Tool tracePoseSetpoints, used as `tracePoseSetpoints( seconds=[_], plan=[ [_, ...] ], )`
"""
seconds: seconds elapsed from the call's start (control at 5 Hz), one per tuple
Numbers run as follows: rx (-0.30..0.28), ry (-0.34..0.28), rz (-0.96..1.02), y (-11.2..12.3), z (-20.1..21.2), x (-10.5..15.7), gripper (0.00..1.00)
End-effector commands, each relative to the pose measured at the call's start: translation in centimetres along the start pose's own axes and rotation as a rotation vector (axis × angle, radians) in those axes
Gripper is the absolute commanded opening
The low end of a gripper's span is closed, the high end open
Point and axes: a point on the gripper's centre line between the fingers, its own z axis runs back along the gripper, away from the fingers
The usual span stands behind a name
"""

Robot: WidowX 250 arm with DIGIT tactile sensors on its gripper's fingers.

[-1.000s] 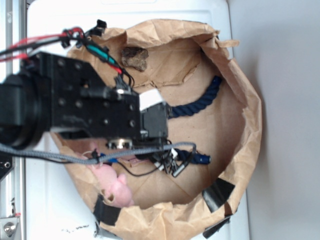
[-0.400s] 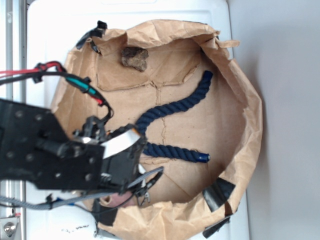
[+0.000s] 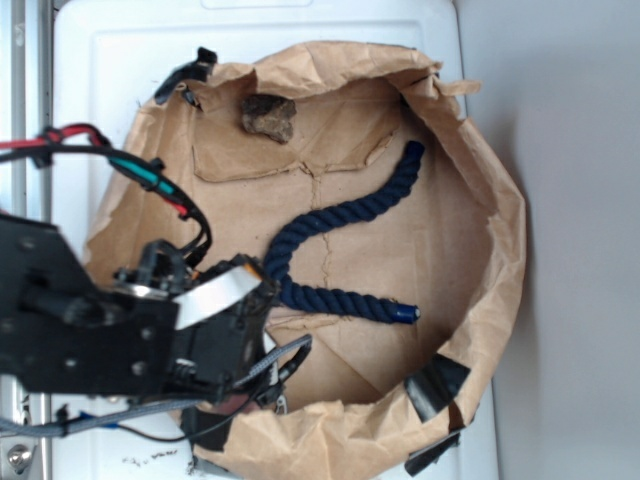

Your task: Grab the blue rope.

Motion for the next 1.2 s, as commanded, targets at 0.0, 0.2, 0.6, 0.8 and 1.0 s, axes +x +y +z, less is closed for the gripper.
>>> tracePoseSetpoints(
  seconds=[0.0, 0.2, 0.6, 0.8, 1.0],
  plan=[
    [-0.04, -0.014, 0.079, -0.7, 1.2, 4.3, 1.0],
    [-0.058, -0.015, 0.139, 0.5, 1.4, 11.4, 1.0],
    [-0.054, -0.018, 0.195, -0.5, 1.2, 17.6, 1.0],
    [-0.04, 0.005, 0.156, -0.9, 2.1, 17.6, 1.0],
    [-0.04, 0.005, 0.156, -0.9, 2.1, 17.6, 1.0]
  ],
)
